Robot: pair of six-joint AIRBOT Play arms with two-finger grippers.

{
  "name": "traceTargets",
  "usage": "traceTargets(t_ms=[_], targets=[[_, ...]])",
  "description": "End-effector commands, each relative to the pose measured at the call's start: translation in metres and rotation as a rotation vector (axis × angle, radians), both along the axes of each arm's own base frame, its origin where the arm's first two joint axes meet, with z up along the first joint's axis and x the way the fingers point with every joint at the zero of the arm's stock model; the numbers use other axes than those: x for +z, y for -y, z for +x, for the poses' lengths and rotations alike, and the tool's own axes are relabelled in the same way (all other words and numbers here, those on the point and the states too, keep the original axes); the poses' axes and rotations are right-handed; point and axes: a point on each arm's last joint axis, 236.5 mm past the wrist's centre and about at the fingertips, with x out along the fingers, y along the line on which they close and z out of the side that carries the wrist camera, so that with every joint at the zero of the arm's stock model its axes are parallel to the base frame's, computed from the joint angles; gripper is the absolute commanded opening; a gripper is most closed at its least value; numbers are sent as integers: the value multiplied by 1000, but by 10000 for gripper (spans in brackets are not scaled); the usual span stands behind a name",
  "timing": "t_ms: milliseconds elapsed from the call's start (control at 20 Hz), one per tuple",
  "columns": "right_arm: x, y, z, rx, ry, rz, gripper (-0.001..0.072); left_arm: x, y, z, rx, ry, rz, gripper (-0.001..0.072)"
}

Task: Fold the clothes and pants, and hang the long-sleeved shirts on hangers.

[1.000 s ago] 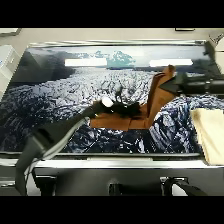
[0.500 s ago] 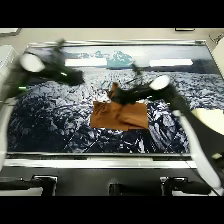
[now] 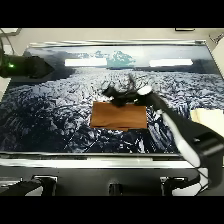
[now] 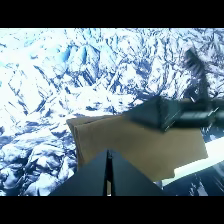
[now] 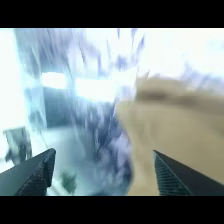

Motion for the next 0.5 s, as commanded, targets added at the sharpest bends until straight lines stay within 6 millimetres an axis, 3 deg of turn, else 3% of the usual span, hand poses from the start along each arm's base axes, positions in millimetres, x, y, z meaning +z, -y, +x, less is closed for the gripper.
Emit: traceTargets(t_ms=[0,100,150,200,250,300,450], targets=[[6,129,8,-13,-6,-156,701,7,-3,-10,-10,11,14,24],[-32,225,-31,9,-206,-340,693,7,-3,-10,-10,11,13,24],[-50,261,-52,-1,-309,-392,680,7,-3,-10,-10,11,13,24],[-64,281,-70,-25,-386,-382,676,7,-3,-10,-10,11,13,24],[-75,285,-81,-48,-431,-335,667,7,-3,-10,-9,10,11,24],[-84,277,-88,-43,-432,-276,662,7,-3,-10,-8,9,11,24],[-100,232,-89,41,-325,-122,660,7,-3,-10,-8,9,10,24]])
